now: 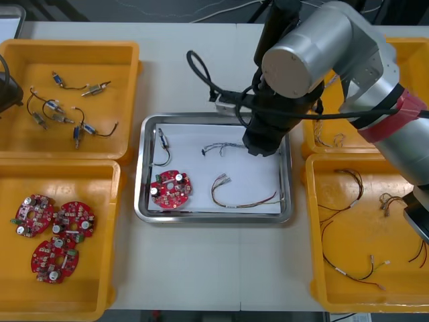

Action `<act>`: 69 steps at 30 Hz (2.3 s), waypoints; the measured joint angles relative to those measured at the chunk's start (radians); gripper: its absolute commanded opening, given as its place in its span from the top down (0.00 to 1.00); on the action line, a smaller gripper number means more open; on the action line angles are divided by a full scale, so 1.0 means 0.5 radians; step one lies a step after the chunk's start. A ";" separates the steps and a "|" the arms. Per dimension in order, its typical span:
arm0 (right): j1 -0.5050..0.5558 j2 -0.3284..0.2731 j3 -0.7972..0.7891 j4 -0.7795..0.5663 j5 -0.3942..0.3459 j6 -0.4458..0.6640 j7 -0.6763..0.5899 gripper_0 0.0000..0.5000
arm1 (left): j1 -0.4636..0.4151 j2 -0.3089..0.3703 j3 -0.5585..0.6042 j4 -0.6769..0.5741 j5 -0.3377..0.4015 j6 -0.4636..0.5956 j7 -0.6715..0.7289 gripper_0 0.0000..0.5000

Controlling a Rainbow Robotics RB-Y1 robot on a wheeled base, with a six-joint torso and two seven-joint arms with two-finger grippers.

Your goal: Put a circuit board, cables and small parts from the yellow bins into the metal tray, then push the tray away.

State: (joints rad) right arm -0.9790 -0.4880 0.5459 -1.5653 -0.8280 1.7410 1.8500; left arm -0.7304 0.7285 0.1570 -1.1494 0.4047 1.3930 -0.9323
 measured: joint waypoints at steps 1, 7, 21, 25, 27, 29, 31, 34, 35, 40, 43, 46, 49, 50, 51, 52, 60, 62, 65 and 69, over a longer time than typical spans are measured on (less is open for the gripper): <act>0.000 -0.003 -0.033 -0.022 0.000 0.033 -0.037 0.00 | -0.003 0.000 0.000 0.000 0.000 0.000 0.000 0.00; 0.000 -0.050 -0.197 -0.124 -0.002 0.263 -0.361 0.00 | -0.011 -0.003 -0.001 0.001 0.000 -0.008 0.000 0.00; 0.128 -0.249 -0.500 -0.441 0.055 0.350 -1.097 0.00 | -0.033 -0.053 -0.096 0.057 0.000 -0.050 -0.001 0.00; 0.265 -0.319 -0.586 -0.576 0.086 0.350 -1.165 0.00 | -0.038 -0.068 -0.117 0.073 0.000 -0.061 -0.002 0.00; 0.334 -0.355 -0.628 -0.627 0.087 0.350 -1.266 0.00 | -0.040 -0.070 -0.133 0.089 0.000 -0.087 -0.002 0.00; 0.399 -0.392 -0.673 -0.664 0.088 0.350 -1.339 0.00 | -0.043 -0.070 -0.147 0.110 -0.001 -0.114 -0.003 0.00; 0.453 -0.424 -0.715 -0.686 0.089 0.351 -1.341 0.00 | -0.045 -0.072 -0.155 0.128 -0.004 -0.137 -0.003 0.00; 0.535 -0.472 -0.791 -0.710 0.088 0.351 -1.341 0.00 | -0.047 -0.075 -0.161 0.168 -0.012 -0.193 -0.005 0.00; 0.561 -0.487 -0.815 -0.722 0.088 0.351 -1.341 0.00 | -0.047 -0.077 -0.161 0.185 -0.016 -0.211 -0.006 0.00; 0.685 -0.555 -0.906 -0.799 0.083 0.351 -1.341 0.00 | -0.050 -0.087 -0.164 0.269 -0.032 -0.314 -0.007 0.00; 0.760 -0.591 -0.949 -0.850 0.078 0.351 -1.341 0.00 | -0.054 -0.089 -0.181 0.310 -0.033 -0.349 -0.011 0.00; 0.845 -0.622 -1.013 -0.901 0.063 0.351 -1.341 0.00 | -0.054 -0.091 -0.191 0.319 -0.033 -0.353 -0.037 0.00; 0.937 -0.641 -1.090 -0.952 0.053 0.351 -1.341 0.00 | -0.055 -0.091 -0.191 0.320 -0.030 -0.353 -0.058 0.00; 0.968 -0.645 -1.117 -0.966 0.052 0.351 -1.341 0.00 | -0.056 -0.091 -0.191 0.320 -0.027 -0.353 -0.058 0.00; 1.002 -0.648 -1.146 -0.984 0.052 0.351 -1.341 0.00 | -0.056 -0.091 -0.191 0.320 -0.022 -0.352 -0.058 0.00; 1.035 -0.649 -1.176 -1.000 0.052 0.351 -1.341 0.00 | -0.056 -0.091 -0.191 0.320 -0.019 -0.351 -0.058 0.00; 1.261 -0.650 -1.374 -1.056 0.051 0.351 -1.341 0.00 | -0.058 -0.092 -0.191 0.321 0.048 -0.287 -0.059 0.00; 1.298 -0.650 -1.398 -1.056 0.052 0.351 -1.341 0.00 | -0.058 -0.094 -0.191 0.321 0.062 -0.272 -0.059 0.00; 1.339 -0.650 -1.413 -1.056 0.059 0.351 -1.341 0.00 | -0.058 -0.097 -0.191 0.321 0.075 -0.237 -0.060 0.00; 1.369 -0.650 -1.414 -1.056 0.064 0.351 -1.341 0.00 | -0.058 -0.100 -0.191 0.321 0.083 -0.208 -0.061 0.37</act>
State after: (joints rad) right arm -0.2944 -0.8130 -0.1610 -2.0934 -0.7962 1.9164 1.1796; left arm -0.7595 0.6783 0.0616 -0.9890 0.4460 1.2888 -0.9629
